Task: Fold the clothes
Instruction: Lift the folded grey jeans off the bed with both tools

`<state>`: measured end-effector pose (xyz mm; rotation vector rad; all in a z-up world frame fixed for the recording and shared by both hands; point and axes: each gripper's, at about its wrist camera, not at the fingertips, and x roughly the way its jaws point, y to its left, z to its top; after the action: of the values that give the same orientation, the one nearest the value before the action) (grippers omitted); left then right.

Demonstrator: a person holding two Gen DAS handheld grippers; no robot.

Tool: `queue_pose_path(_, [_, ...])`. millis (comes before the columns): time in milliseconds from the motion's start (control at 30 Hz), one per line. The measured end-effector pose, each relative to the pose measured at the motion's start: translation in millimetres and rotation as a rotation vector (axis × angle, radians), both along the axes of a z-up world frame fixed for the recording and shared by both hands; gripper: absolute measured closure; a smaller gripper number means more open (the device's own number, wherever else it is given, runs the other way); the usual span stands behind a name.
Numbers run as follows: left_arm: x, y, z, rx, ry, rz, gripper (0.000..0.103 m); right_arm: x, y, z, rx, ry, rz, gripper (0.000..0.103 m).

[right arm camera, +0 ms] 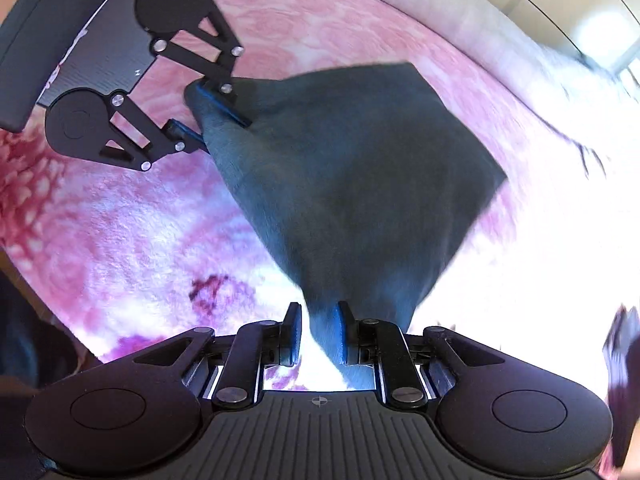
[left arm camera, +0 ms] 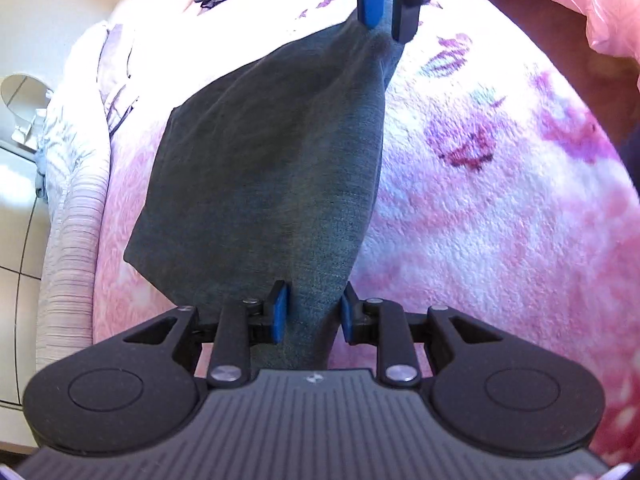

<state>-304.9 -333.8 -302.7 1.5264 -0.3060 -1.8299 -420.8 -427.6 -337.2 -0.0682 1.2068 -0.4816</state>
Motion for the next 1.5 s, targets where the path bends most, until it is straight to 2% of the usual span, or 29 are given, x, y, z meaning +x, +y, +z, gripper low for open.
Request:
queue_pose_path(133, [8, 16, -9, -0.044, 0.005, 0.004, 0.081, -4, 5, -9, 0.013, -0.02, -0.073, 0.084])
queue_pose_path(200, [8, 21, -13, -0.068, 0.01, 0.01, 0.081, -6, 6, -15, 0.027, -0.05, -0.079, 0.069])
queue_pose_path(267, [10, 26, -17, -0.104, 0.027, 0.016, 0.081, -10, 16, -26, -0.044, -0.05, -0.021, 0.06])
queue_pose_path(367, [9, 31, -24, -0.151, 0.02, 0.023, 0.081, -13, 48, -50, -0.325, -0.032, 0.187, 0.058])
queue_pose_path(400, [7, 32, -25, -0.16, 0.019, 0.032, 0.081, -15, 57, -59, -0.39, -0.045, 0.249, 0.058])
queue_pose_path(433, [6, 33, -24, -0.169, 0.017, 0.043, 0.081, -17, 61, -66, -0.411, -0.067, 0.289, 0.058])
queue_pose_path(567, [-1, 33, -27, -0.199, -0.004, 0.069, 0.082, -13, 53, -86, -0.477, -0.113, 0.359, 0.059])
queue_pose_path(667, [-9, 32, -27, -0.212, -0.022, 0.092, 0.083, -13, 35, -87, -0.463, -0.137, 0.36, 0.077])
queue_pose_path(767, [-29, 36, -20, -0.204, -0.021, 0.099, 0.083, -28, 31, -85, -0.503, -0.156, 0.425, 0.082])
queue_pose_path(833, [-58, 47, -18, -0.21, -0.006, 0.093, 0.083, -47, 31, -84, -0.566, -0.136, 0.447, 0.082])
queue_pose_path(967, [-129, 62, -25, -0.212, 0.037, 0.098, 0.082, -97, 20, -85, -0.645, -0.075, 0.36, 0.082])
queue_pose_path(1033, [-153, 66, -30, -0.217, 0.034, 0.122, 0.081, -115, 17, -93, -0.635, -0.024, 0.319, 0.082])
queue_pose_path(1067, [-149, 73, -28, -0.224, 0.032, 0.132, 0.078, -122, 19, -94, -0.622, -0.018, 0.295, 0.082])
queue_pose_path(1167, [-137, 93, -21, -0.244, 0.028, 0.162, 0.074, -142, 34, -76, -0.593, -0.086, 0.197, 0.081])
queue_pose_path(1233, [-129, 107, -17, -0.257, 0.026, 0.182, 0.067, -152, 43, -58, -0.524, -0.186, 0.105, 0.07])
queue_pose_path(1267, [-126, 114, -14, -0.264, 0.025, 0.193, 0.065, -153, 48, -51, -0.5, -0.225, 0.066, 0.055])
queue_pose_path(1300, [-121, 120, -12, -0.272, 0.021, 0.203, 0.065, -153, 54, -46, -0.476, -0.263, 0.032, 0.047])
queue_pose_path(1433, [-82, 117, -7, -0.306, -0.046, 0.254, 0.06, -119, 95, -37, -0.433, -0.322, 0.054, 0.046])
queue_pose_path(1500, [-67, 113, -4, -0.325, -0.071, 0.259, 0.054, -91, 109, -38, -0.449, -0.312, 0.121, 0.046])
